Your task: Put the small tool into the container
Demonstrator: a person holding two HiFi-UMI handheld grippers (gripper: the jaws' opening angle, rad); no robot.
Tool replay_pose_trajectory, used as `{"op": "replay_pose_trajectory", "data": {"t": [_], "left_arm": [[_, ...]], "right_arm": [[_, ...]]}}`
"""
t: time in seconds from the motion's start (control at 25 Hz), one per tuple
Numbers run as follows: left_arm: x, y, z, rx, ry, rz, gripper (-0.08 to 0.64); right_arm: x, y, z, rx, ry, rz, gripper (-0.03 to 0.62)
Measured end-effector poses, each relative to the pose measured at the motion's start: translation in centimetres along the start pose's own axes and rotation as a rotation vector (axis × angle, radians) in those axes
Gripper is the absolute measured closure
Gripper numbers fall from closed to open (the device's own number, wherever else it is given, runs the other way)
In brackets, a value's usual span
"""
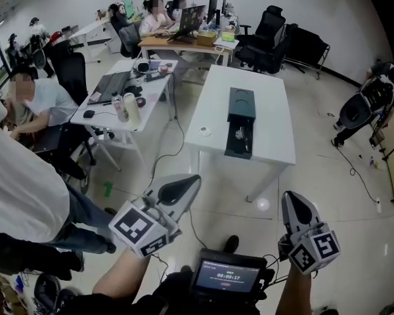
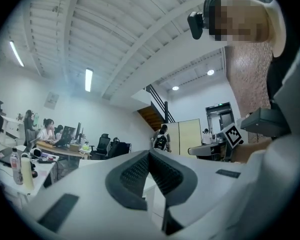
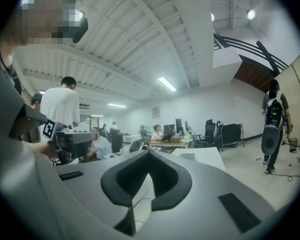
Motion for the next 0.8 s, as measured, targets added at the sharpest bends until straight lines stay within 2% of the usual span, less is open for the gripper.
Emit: {"op": "replay_pose_trajectory", "data": {"t": [0.12,0.32,0.48,0.8], "left_arm": [[-2.1,0.3,1.7,0.004,0.030,0.027,0.554],[-6.4,-0.7,3.3,-0.001,0.051,0.017,0.554],[-10.9,-1.3,3.8,0.008,0.004,0.015,0.554],[-18.4,-2.1,1.6,0.039,-0.065,0.012,0.554]], "right_arm": [[2.4,-0.3,3.3,0.012,0.008,0.046,0.575],[3.7,-1.5,8.4,-0.016,0.014,0.041,0.575],[3.3,-2.1,12.5,-0.024,0.003,0.027,0.575],[-1.0,-3.5,18.1,-0.040,-0.040,0.012,0.575]]}}
Point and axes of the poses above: the fingertips, and each gripper's own axes: z backward along the fingers, x to its left, y out of its underside, the point moved 10 cm from there along z, backward along the fingers
